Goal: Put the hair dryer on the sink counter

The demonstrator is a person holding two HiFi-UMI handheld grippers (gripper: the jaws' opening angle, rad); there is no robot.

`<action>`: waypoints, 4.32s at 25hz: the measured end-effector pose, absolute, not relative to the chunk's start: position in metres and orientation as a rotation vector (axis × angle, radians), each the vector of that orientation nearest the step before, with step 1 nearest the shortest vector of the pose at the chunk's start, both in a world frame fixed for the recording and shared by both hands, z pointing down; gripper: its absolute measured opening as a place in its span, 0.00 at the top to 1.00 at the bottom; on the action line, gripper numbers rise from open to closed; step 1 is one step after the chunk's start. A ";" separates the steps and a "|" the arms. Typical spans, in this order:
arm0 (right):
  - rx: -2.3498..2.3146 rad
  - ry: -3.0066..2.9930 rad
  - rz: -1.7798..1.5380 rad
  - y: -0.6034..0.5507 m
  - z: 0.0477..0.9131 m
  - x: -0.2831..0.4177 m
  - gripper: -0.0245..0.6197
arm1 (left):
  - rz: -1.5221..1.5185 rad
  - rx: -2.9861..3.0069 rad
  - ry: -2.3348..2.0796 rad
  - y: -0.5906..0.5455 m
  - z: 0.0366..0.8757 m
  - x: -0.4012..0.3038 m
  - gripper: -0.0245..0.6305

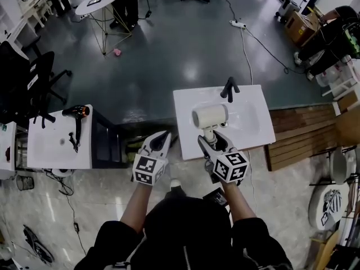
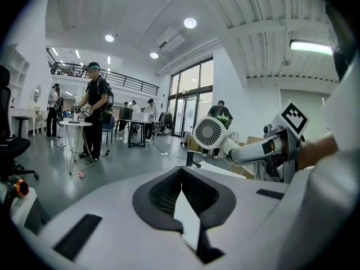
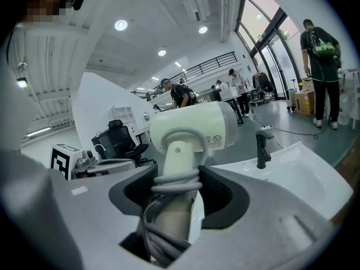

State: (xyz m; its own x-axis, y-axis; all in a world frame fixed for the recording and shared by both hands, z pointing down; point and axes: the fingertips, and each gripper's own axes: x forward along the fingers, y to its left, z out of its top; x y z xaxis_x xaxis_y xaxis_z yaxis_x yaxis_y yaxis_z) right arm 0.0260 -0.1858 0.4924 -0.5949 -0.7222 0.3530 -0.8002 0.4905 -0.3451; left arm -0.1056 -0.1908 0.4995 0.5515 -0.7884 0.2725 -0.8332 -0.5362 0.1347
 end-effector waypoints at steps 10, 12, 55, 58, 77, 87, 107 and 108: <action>1.353 -2.549 0.711 -0.197 0.493 0.016 0.61 | 0.250 2.553 -1.329 -0.206 0.506 -0.116 0.94; 1.355 -2.543 0.714 -0.196 0.493 0.016 0.61 | 0.250 2.548 -1.316 -0.204 0.508 -0.113 0.94; 1.339 -2.489 0.787 -0.316 0.540 0.011 0.61 | 0.328 2.436 -1.328 -0.290 0.560 -0.093 0.94; 1.334 -2.479 0.792 -0.321 0.544 0.011 0.61 | 0.336 2.417 -1.333 -0.291 0.564 -0.094 0.94; 1.305 -2.409 0.858 -0.340 0.588 0.005 0.61 | 0.370 2.302 -1.399 -0.282 0.590 -0.110 0.94; 1.298 -2.384 0.891 -0.352 0.614 -0.001 0.61 | 0.391 2.225 -1.451 -0.268 0.604 -0.129 0.94; 1.307 -2.304 0.907 -0.362 0.658 -0.012 0.61 | 0.421 2.109 -1.499 -0.235 0.631 -0.161 0.94; 1.308 -2.301 0.906 -0.362 0.659 -0.012 0.61 | 0.421 2.107 -1.500 -0.234 0.631 -0.161 0.94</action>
State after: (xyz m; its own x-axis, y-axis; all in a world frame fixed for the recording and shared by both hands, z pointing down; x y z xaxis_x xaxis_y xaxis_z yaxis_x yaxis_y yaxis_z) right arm -0.0118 -0.3624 0.6591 -0.5172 -0.6371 0.5715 -0.8557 0.3723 -0.3594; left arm -0.1612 -0.2345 0.6312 0.3398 -0.7796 0.5261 -0.9395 -0.2555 0.2282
